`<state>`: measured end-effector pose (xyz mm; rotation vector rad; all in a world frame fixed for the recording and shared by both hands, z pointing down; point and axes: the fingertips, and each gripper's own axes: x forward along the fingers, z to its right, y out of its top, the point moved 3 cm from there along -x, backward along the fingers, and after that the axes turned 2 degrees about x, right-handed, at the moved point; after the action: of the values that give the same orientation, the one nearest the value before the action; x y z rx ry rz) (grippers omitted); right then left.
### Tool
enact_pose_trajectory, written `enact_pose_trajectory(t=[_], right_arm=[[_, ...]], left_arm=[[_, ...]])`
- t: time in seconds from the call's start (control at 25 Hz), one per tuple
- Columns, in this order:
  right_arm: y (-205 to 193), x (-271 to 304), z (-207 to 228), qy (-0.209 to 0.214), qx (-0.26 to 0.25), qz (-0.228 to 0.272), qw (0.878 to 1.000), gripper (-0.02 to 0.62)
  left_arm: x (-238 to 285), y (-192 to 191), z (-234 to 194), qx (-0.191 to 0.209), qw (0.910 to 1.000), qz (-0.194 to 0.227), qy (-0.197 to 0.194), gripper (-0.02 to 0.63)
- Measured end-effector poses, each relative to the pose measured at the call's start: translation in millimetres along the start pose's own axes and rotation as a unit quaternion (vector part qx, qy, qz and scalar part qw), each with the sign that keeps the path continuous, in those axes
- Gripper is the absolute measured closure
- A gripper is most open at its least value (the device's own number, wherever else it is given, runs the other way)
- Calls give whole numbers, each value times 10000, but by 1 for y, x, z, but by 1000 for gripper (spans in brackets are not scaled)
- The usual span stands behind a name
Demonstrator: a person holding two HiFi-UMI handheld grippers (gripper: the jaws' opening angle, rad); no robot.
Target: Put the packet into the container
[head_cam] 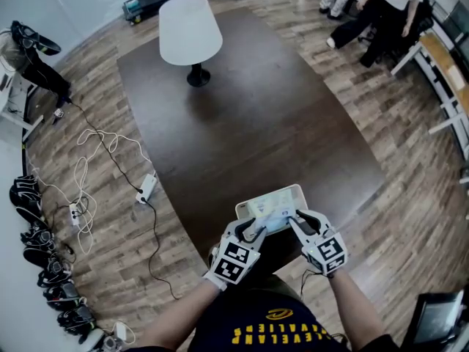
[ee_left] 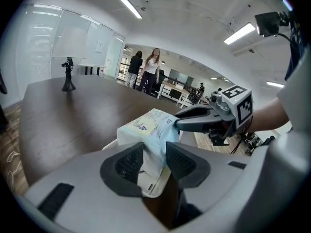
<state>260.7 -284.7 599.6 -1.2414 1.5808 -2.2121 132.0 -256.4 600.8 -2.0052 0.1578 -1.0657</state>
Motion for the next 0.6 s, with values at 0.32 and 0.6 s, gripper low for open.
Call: enact_pose_trajectory(t=[0.32,0.6], right_arm=[[-13,4,0,-163,-315,-294,9989,497],[-16,11,2,-271,-482,-449,9975,497]], left_arm=[[12,-13,3,115,9990,-409,98,472],[19,-14,2,189,9976,-643,182,472]])
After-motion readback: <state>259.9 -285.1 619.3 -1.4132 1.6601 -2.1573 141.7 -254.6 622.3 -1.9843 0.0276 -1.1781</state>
